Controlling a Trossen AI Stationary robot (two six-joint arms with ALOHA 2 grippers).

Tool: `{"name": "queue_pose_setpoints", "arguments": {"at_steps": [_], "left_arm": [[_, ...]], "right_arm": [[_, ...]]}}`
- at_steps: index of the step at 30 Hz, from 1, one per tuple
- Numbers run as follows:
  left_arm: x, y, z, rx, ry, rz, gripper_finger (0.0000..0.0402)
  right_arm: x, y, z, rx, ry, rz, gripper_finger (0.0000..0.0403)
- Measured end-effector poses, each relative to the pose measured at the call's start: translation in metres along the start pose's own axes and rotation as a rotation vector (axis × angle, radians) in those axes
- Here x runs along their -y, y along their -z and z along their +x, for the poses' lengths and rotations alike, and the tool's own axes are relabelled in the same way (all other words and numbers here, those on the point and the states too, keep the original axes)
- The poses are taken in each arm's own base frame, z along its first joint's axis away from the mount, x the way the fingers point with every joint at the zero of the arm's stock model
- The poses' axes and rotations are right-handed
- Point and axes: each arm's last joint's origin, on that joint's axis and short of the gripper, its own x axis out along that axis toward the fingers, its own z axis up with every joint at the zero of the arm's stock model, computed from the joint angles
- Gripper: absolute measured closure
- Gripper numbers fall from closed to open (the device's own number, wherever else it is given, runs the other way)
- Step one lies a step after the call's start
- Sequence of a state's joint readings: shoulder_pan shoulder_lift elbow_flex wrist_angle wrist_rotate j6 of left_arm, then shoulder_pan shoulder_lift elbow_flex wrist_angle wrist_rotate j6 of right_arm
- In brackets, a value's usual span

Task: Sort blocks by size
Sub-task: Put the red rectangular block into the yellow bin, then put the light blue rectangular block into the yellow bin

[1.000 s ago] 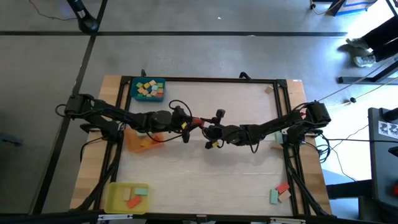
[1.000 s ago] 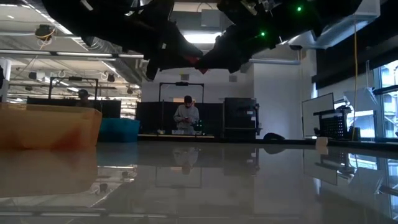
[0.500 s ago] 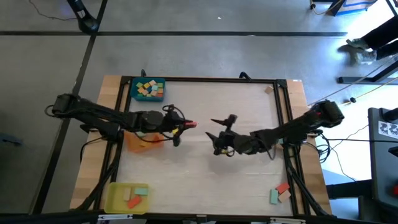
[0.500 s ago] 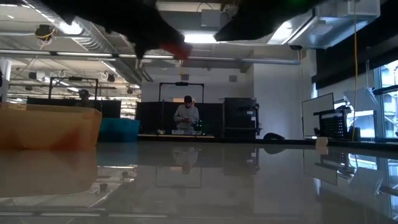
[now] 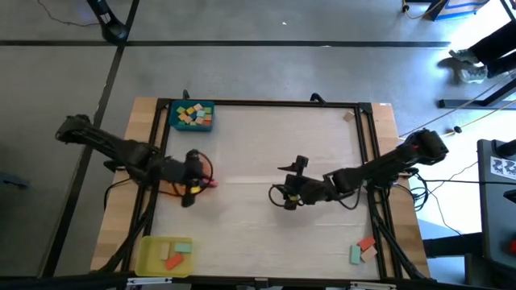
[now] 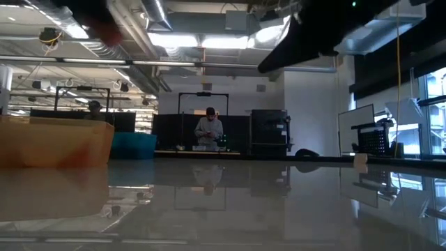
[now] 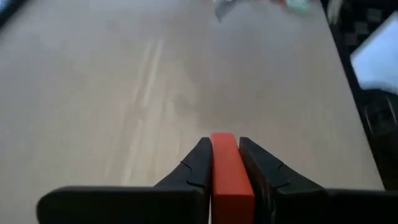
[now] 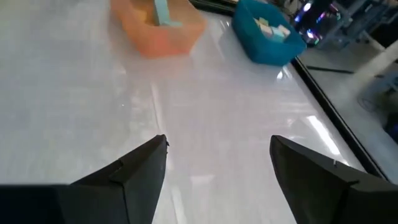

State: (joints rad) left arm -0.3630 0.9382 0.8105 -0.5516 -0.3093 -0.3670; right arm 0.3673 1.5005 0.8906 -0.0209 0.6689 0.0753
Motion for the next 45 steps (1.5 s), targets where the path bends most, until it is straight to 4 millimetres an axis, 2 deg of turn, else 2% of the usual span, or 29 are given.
{"name": "queue_pose_setpoints", "arguments": {"at_steps": [8, 15, 23, 26, 29, 33, 41, 45], "left_arm": [[0.046, 0.017, -0.023, -0.133, 0.171, -0.026, 0.0358], [0.087, 0.043, -0.034, -0.251, 0.287, -0.195, 0.0360], [0.135, 0.094, -0.034, -0.455, 0.257, -0.312, 0.0360], [0.146, 0.112, -0.029, -0.513, 0.205, -0.330, 0.0353], [0.152, 0.125, -0.024, -0.598, 0.164, -0.352, 0.0337], [0.154, 0.131, -0.017, -0.620, 0.126, -0.334, 0.0321], [0.145, 0.124, -0.014, -0.635, 0.075, -0.366, 0.0280], [0.137, 0.110, -0.018, -0.622, 0.124, -0.378, 0.0256]], "right_arm": [[-0.001, 0.006, 0.008, -0.040, -0.012, 0.014, 0.0123], [-0.001, 0.009, 0.009, -0.063, -0.017, 0.002, 0.0123], [0.005, 0.009, 0.013, -0.068, 0.004, 0.004, 0.0123], [0.010, 0.009, 0.017, -0.076, 0.006, 0.015, 0.0123], [0.015, 0.009, 0.021, -0.085, -0.003, 0.028, 0.0123], [0.020, 0.009, 0.024, -0.094, -0.020, 0.041, 0.0123], [0.020, 0.009, 0.024, -0.094, -0.029, 0.050, 0.0123], [0.020, 0.009, 0.024, -0.094, -0.029, 0.050, 0.0123]]}}
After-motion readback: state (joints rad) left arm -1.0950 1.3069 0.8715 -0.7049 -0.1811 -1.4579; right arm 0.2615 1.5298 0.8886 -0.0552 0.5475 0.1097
